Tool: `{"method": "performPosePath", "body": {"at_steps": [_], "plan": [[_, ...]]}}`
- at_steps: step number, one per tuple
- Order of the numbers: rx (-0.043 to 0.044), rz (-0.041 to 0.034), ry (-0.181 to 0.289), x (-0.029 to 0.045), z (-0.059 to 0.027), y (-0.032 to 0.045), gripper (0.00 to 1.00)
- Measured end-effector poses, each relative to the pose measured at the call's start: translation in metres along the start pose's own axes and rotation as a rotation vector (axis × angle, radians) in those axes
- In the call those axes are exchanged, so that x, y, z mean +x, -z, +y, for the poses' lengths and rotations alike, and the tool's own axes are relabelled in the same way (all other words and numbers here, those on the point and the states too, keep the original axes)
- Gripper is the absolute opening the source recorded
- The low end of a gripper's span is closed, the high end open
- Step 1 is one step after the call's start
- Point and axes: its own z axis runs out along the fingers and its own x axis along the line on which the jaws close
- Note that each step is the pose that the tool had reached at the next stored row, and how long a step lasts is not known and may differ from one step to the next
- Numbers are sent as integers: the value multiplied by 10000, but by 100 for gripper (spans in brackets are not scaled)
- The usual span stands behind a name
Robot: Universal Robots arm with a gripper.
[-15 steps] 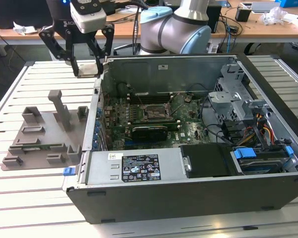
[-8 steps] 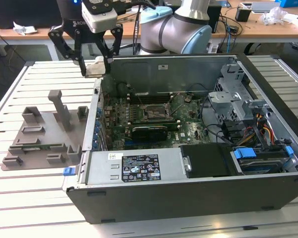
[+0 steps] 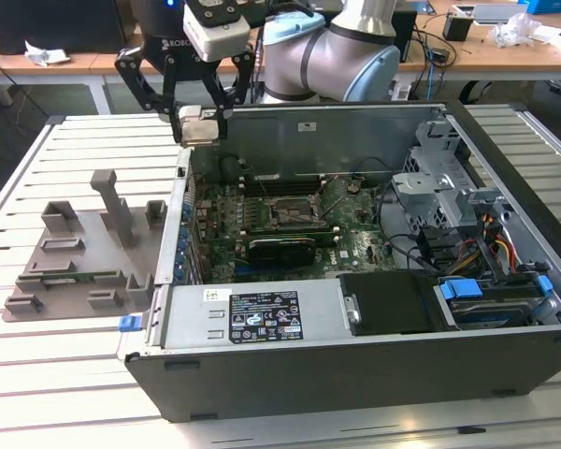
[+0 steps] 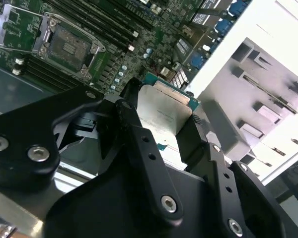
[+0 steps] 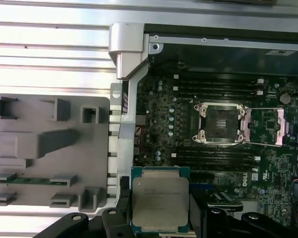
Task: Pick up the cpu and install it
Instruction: 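Pick up the cpu and move it towards the insertion slot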
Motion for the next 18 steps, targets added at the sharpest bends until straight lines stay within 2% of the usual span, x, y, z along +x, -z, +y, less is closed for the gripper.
{"method": "performPosePath", "body": {"at_steps": [4, 16, 18], "plan": [[0, 3, 2, -91, -3, -4, 55], [0, 3, 2, -270, -8, -13, 55], [0, 3, 1, -318, -9, -17, 55]]}}
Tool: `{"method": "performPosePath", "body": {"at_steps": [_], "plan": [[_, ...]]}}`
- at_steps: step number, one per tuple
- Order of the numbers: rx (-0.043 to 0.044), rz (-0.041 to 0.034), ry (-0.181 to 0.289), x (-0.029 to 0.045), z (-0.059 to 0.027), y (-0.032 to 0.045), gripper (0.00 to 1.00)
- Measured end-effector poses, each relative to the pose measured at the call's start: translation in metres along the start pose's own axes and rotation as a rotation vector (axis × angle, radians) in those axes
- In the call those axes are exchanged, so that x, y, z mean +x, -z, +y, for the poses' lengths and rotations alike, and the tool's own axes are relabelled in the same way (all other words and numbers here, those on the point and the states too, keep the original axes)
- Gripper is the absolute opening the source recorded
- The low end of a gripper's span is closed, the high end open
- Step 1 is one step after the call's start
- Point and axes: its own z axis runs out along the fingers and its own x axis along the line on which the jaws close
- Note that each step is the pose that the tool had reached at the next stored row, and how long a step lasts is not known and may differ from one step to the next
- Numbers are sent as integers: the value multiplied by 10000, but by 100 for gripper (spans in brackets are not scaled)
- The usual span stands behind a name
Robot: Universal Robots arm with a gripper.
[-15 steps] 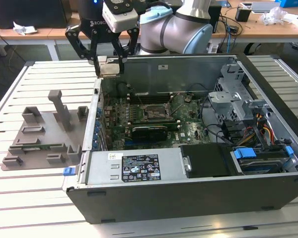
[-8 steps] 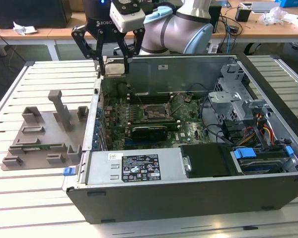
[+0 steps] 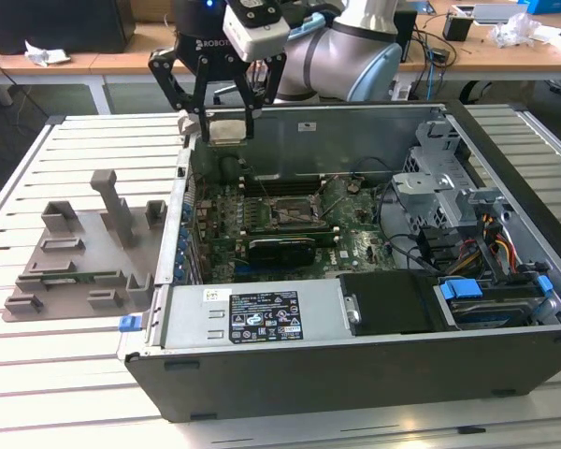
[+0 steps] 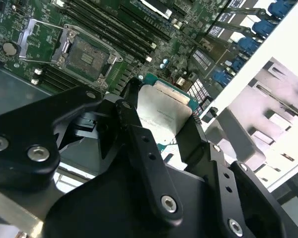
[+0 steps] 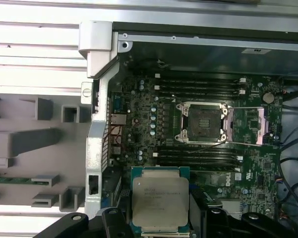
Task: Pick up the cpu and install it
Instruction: 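Pick up the cpu and move it towards the insertion slot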
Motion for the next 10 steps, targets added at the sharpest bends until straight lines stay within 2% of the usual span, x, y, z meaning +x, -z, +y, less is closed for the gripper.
{"method": "performPosePath", "body": {"at_steps": [5, 10], "plan": [[0, 1, 0, -133, -4, -7, 55], [0, 1, 0, -202, -6, -11, 55]]}}
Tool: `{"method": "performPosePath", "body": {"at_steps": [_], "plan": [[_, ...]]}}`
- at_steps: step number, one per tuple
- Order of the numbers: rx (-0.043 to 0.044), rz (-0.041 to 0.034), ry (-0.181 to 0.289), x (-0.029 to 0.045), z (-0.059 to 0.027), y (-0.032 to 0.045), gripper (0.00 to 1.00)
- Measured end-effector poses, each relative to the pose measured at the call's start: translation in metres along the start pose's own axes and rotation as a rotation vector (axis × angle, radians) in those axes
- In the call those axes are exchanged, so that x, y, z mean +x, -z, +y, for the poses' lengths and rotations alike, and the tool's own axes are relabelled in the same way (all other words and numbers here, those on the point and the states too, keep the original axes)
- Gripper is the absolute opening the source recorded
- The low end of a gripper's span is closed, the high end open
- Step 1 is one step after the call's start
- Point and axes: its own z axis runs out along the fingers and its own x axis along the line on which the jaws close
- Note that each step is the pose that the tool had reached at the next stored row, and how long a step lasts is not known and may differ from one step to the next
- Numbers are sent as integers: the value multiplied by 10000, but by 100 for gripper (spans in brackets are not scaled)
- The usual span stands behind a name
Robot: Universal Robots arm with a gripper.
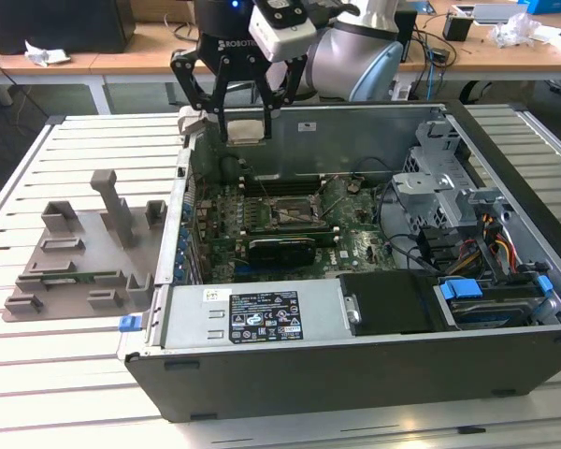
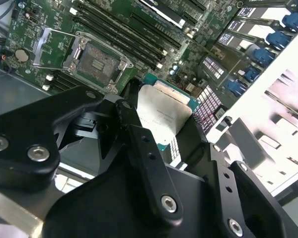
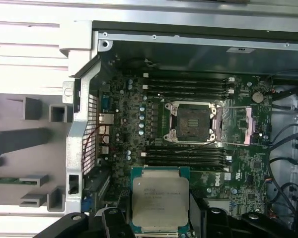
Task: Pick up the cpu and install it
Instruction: 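Pick up the cpu and move it towards the insertion slot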
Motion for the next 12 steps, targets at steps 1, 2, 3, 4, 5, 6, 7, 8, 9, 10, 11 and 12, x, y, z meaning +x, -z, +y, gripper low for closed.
{"method": "performPosePath", "body": {"at_steps": [1, 2, 3, 4, 5, 6, 7, 8, 9, 10, 11, 12], "plan": [[0, 1, 1, -13, 0, -1, 55], [-1, 0, 0, -31, -1, -2, 55], [0, 0, -1, -47, -2, -3, 55], [-1, 0, -1, -70, -2, -4, 55], [-1, 0, -1, -90, -3, -6, 55], [0, 1, -1, -110, -4, -7, 55], [0, 0, 0, -123, -4, -8, 55], [0, 0, 1, -132, -5, -9, 55], [0, 0, 0, -147, -5, -10, 55], [0, 0, 0, -163, -6, -11, 55], [0, 0, 0, -175, -6, -12, 55], [1, 0, 0, -188, -6, -13, 55]]}}
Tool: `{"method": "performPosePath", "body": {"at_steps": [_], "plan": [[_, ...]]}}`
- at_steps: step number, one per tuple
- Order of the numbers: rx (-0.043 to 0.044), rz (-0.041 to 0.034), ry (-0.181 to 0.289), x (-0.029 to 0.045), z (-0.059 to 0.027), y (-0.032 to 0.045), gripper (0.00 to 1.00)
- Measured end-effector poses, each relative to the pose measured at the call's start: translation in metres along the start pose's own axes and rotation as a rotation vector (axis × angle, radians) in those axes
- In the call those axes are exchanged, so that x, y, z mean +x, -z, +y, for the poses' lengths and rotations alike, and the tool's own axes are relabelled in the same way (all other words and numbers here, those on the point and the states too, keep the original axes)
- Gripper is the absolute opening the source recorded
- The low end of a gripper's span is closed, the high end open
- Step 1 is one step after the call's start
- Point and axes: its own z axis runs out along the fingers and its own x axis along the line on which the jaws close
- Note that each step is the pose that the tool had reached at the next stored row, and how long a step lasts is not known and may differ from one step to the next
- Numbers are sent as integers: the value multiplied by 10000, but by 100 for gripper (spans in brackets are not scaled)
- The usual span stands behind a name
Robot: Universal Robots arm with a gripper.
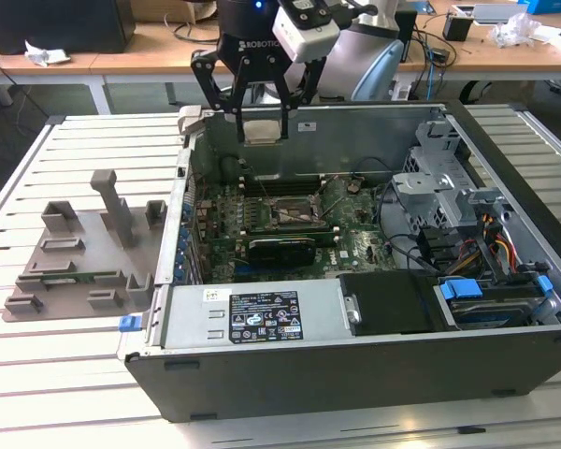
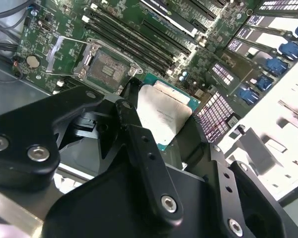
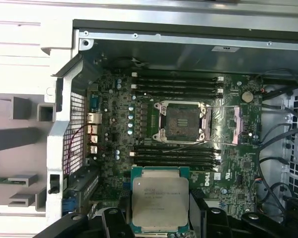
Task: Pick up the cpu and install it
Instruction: 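Pick up the cpu and move it towards the insertion slot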
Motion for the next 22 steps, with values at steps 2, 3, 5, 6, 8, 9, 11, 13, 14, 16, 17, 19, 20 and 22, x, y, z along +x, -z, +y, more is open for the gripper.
{"method": "performPosePath", "body": {"at_steps": [2, 3, 5, 6, 8, 9, 11, 13, 14, 16, 17, 19, 20, 22], "plan": [[1, 0, 0, -13, 0, -1, 55], [0, 0, 0, -24, -1, -2, 55], [0, 0, 0, -48, -1, -4, 55], [0, 0, 1, -69, -2, -6, 55], [-1, 0, 0, -90, -3, -10, 55], [2, 0, 1, -101, -3, -12, 55], [7, 0, 0, -116, -3, -15, 55], [11, 0, 0, -134, -4, -19, 55], [13, 0, 0, -146, -4, -22, 55], [14, 0, 0, -181, -5, -31, 55], [15, 1, 0, -186, -5, -38, 55], [23, 2, 1, -192, -4, -75, 55], [32, 5, 1, -195, 1, -100, 55], [56, 16, 1, -208, 33, -160, 55]]}}
